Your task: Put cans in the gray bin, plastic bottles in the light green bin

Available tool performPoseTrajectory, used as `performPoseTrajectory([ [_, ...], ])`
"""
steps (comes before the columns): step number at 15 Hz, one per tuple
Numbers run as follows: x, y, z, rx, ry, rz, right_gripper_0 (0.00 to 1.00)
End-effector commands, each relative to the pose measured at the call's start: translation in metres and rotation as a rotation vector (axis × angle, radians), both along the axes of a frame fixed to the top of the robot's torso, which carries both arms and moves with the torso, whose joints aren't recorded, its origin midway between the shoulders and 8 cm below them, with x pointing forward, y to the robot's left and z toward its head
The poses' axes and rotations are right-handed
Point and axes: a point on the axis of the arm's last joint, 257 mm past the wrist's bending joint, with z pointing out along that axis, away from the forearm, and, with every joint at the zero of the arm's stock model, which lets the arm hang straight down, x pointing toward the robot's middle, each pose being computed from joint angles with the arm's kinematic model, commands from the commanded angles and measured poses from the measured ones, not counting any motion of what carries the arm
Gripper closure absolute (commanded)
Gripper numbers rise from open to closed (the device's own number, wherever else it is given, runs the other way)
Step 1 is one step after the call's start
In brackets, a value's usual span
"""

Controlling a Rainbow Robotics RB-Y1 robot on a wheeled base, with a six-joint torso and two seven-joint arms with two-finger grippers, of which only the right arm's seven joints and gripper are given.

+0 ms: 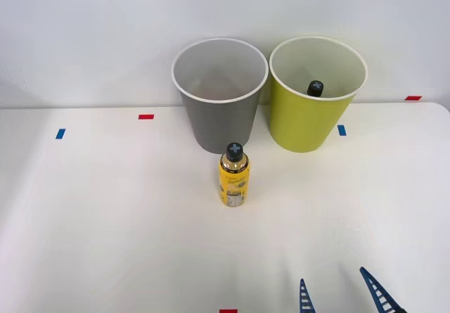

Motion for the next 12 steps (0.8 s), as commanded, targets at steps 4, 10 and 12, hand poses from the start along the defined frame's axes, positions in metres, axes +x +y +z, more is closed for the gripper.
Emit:
performPoseTrajectory([
  [4,0.0000,0.0000,-0.0001,-0.001,0.000,0.000,0.00],
  [10,0.0000,0.0000,-0.0001,-0.001,0.000,0.000,0.00],
  [12,0.0000,0.0000,-0.0001,-0.001,0.000,0.000,0.00],
])
